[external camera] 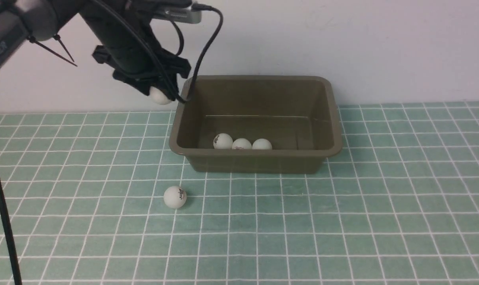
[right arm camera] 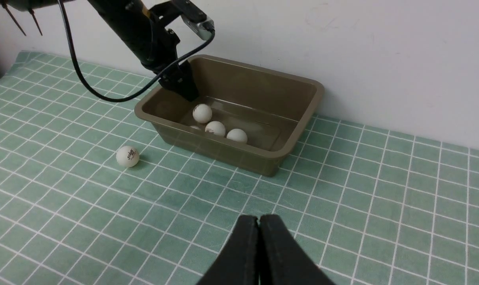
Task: Put the table tennis balls in the box on the green coffee tablecloth.
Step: 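Drop the ball into the bin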
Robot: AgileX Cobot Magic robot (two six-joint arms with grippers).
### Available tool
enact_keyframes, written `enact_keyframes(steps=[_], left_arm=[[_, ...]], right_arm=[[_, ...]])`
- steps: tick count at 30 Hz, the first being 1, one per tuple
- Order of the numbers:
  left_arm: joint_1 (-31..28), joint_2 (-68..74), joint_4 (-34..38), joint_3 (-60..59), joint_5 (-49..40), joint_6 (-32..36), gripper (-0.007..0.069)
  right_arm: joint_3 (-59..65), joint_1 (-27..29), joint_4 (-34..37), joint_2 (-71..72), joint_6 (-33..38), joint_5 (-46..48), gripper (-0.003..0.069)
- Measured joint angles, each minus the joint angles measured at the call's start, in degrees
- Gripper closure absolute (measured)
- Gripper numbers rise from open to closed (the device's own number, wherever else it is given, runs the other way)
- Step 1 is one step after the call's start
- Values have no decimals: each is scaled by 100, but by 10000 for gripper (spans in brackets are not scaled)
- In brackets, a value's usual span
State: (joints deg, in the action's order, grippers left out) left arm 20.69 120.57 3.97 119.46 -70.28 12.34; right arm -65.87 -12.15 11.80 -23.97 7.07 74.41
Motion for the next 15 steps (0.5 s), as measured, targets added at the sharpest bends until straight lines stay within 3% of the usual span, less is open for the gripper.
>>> enact_keyframes(steps=[15], left_arm=[[-79,-1045,-357,-430,-54,-208,62]], right_arm=[[0,0,-6,0,0,0,676]])
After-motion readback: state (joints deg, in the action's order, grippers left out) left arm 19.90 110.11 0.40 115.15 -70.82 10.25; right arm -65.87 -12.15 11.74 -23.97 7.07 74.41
